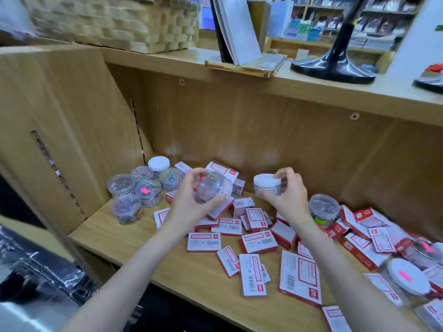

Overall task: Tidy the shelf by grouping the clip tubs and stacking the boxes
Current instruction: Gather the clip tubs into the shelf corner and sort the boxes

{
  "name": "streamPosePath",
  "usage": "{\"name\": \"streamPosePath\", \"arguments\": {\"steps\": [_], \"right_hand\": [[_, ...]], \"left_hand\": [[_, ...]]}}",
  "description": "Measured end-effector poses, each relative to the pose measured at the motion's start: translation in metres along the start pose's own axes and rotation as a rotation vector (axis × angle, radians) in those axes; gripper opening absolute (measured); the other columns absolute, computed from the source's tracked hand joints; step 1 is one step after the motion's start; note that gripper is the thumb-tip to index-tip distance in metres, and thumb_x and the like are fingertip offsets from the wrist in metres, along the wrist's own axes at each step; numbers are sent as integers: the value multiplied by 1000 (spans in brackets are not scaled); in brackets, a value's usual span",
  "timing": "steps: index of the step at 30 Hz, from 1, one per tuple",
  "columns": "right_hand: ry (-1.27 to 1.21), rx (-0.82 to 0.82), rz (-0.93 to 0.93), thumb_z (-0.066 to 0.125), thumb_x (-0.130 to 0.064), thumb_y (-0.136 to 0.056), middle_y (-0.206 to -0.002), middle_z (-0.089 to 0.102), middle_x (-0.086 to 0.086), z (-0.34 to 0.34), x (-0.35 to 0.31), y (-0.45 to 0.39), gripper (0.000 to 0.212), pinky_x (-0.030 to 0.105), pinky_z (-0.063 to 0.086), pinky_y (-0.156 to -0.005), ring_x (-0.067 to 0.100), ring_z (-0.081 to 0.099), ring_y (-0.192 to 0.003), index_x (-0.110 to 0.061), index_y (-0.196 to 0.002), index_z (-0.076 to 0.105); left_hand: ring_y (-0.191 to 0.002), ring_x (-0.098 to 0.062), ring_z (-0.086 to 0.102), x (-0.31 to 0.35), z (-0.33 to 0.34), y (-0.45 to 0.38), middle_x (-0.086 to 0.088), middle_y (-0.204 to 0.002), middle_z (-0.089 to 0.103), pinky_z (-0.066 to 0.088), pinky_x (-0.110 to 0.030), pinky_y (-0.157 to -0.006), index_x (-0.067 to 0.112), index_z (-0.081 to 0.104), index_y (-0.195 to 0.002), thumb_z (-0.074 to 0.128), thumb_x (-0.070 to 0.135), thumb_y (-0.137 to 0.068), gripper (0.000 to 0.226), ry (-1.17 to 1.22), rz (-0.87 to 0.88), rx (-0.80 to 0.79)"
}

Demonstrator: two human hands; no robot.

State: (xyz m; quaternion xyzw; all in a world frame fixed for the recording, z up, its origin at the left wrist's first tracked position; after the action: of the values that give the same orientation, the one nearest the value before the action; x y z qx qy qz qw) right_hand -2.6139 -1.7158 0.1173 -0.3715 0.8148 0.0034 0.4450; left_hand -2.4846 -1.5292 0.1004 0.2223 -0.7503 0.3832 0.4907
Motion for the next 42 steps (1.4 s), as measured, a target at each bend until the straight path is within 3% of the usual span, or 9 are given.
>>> {"name": "streamPosePath", "arguments": {"steps": [6, 10, 17, 25, 29, 33, 35, 39, 42], "right_hand": [[-108, -190, -188, 77, -26, -67, -96, 57, -1, 54, -89, -9, 37, 21, 33, -67, 14, 49, -89, -19, -87, 46], [-42, -312, -243, 74, -20, -68, -94, 51, 1, 126, -127, -15, 35, 25, 23, -62, 18, 44, -84, -17, -88, 45], [-50, -338, -51, 55, -2, -80, -113, 57, 12, 196, -123, -26, 22, 32, 44, -86, 26, 60, -101, -9, -100, 58], [-118, -141, -107, 50, 1, -85, -107, 61, 7, 132, -112, -17, 22, 9, 30, -71, 11, 50, -92, -4, -105, 59], [-82, -89, -51, 51, -1, -85, -106, 62, 4, 100, -95, -9, 22, 13, 32, -73, 12, 52, -93, -6, -105, 59], [-24, -12, 11, 52, -1, -85, -107, 63, 5, 59, -68, 5, 23, 19, 38, -81, 17, 57, -97, -6, -107, 58], [-11, 42, 20, 52, 1, -84, -106, 62, 7, 33, -51, 15, 24, 16, 38, -78, 16, 56, -92, -4, -107, 58], [283, 273, -21, 59, -5, -81, -108, 60, 14, -29, -5, 35, 22, 34, 35, -90, 31, 49, -104, -5, -103, 59], [521, 264, 217, 71, -30, -76, -116, 53, 19, -64, 44, 39, 46, 40, 31, -93, 38, 40, -112, -7, -112, 54]], "left_hand": [[-110, -19, 51, -21, -97, -1, -1, -116, 54, 40, -26, -92, 11, 48, -117, 79, 16, -70, 57, -333, -40, 370], [-111, -20, 52, -49, -138, 6, -3, -122, 55, 41, -31, -92, 12, 45, -124, 79, 18, -71, 64, -504, -109, 344], [-129, -22, 34, -61, -155, 10, -12, -144, 26, 26, -23, -102, 8, 38, -133, 70, 3, -75, 67, -597, -56, 338], [-118, -25, 46, -75, -118, 16, -11, -126, 53, 23, -36, -101, 6, 54, -118, 40, 29, -71, 54, -820, 75, 94], [-123, -32, 42, -69, -111, 13, -14, -131, 50, 18, -45, -106, 5, 56, -118, 57, 16, -73, 45, -861, 58, 142], [-115, -38, 44, -39, -90, 11, -18, -127, 48, 35, -56, -97, 4, 54, -110, 62, 2, -71, 40, -806, 206, 187], [-117, -33, 42, -28, -69, 7, -17, -127, 47, 33, -53, -99, 5, 54, -109, 53, 8, -71, 38, -745, 246, 147], [-117, -26, 42, -7, -18, 6, -12, -127, 48, 30, -39, -99, 6, 54, -115, 47, 12, -77, 39, -638, 312, 27], [-114, -20, 42, 8, 20, 11, -10, -123, 52, 28, -30, -96, 4, 52, -116, 36, 18, -79, 42, -577, 391, -72]]}}
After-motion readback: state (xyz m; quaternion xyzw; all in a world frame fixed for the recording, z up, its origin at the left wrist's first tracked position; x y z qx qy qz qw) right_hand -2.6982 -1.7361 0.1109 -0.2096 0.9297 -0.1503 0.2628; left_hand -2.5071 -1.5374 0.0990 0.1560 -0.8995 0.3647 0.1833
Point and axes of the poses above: each hand's wrist, its own y-axis away from the middle knuckle, its own z-axis out of the palm, x = y × z, the point moved 6 cm from there along -y, towards the middle knuckle
